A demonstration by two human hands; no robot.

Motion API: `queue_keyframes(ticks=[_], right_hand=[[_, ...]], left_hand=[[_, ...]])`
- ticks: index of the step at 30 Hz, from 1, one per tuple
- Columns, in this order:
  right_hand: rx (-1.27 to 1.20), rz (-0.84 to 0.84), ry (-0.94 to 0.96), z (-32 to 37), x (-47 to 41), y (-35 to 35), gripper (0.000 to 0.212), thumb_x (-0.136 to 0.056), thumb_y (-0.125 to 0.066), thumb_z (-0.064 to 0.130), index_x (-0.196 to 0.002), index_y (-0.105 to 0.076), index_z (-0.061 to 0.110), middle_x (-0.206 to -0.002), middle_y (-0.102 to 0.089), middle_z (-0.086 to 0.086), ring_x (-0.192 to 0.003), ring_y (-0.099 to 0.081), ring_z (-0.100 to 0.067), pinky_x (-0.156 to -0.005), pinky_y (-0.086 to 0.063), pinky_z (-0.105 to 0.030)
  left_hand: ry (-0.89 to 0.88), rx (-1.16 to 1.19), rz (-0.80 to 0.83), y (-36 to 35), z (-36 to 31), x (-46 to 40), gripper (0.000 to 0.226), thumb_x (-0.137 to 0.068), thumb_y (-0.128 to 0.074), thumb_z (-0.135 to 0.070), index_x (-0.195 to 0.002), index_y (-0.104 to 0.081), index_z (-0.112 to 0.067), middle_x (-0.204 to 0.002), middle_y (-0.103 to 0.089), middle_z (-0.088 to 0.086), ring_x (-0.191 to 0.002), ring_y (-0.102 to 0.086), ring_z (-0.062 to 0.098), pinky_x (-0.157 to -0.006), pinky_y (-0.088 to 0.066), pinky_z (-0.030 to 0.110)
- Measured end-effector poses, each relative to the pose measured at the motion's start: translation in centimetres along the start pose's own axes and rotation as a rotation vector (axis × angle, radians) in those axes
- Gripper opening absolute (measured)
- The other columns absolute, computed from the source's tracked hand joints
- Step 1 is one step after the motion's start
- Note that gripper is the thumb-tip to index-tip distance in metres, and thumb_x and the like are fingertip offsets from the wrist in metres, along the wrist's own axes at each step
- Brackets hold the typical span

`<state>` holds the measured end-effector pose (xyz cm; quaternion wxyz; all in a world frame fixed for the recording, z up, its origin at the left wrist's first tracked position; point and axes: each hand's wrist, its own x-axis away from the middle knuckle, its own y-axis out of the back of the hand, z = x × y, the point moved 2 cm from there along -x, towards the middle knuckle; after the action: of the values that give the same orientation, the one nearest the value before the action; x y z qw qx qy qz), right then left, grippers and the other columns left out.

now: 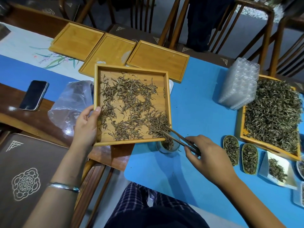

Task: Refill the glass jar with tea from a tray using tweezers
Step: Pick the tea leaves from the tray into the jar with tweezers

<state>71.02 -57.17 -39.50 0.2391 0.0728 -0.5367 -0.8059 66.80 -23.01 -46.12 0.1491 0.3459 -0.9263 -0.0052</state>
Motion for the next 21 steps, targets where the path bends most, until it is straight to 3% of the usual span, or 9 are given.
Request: queue_keyframes(ticks=[8, 11, 21], right_hand=[[0.065, 0.081, 0.021, 0.3, -0.6, -1.0, 0.028, -0.095, -0.051, 0.037, -0.121, -0.058, 0.029, -0.102, -0.062, 0.010, -0.086, -0.064, -0.014, -0.064, -0.050, -0.033], [0.053, 0.062, -0.009, -0.3, 0.1, -0.9, 0.027, -0.093, -0.055, 0.035, -0.118, -0.060, 0.028, -0.102, -0.064, 0.010, -0.084, -0.065, -0.014, -0.064, -0.054, -0.037], [-0.024, -0.025, -0.034, -0.9, 0.7, -0.2, 0.021, -0.085, -0.065, 0.029, -0.106, -0.067, 0.025, -0.084, -0.065, 0.010, -0.061, -0.061, -0.011, -0.055, -0.051, -0.034]], left_hand=[[-0.016, 0.010, 0.004, 0.0, 0.0, -0.1, 0.024, -0.099, -0.053, -0.029, -0.116, -0.062, -0.013, -0.071, -0.067, -0.014, -0.058, -0.058, -0.004, -0.058, -0.047, 0.016], [-0.025, 0.006, 0.009, -0.1, -0.1, -0.1, 0.021, -0.100, -0.052, -0.027, -0.112, -0.062, -0.013, -0.066, -0.068, -0.017, -0.055, -0.059, -0.007, -0.052, -0.046, 0.008], [-0.005, 0.021, 0.000, -0.2, -0.2, -0.3, 0.017, -0.100, -0.053, -0.025, -0.108, -0.063, -0.015, -0.071, -0.070, -0.013, -0.061, -0.062, -0.004, -0.058, -0.049, 0.013]])
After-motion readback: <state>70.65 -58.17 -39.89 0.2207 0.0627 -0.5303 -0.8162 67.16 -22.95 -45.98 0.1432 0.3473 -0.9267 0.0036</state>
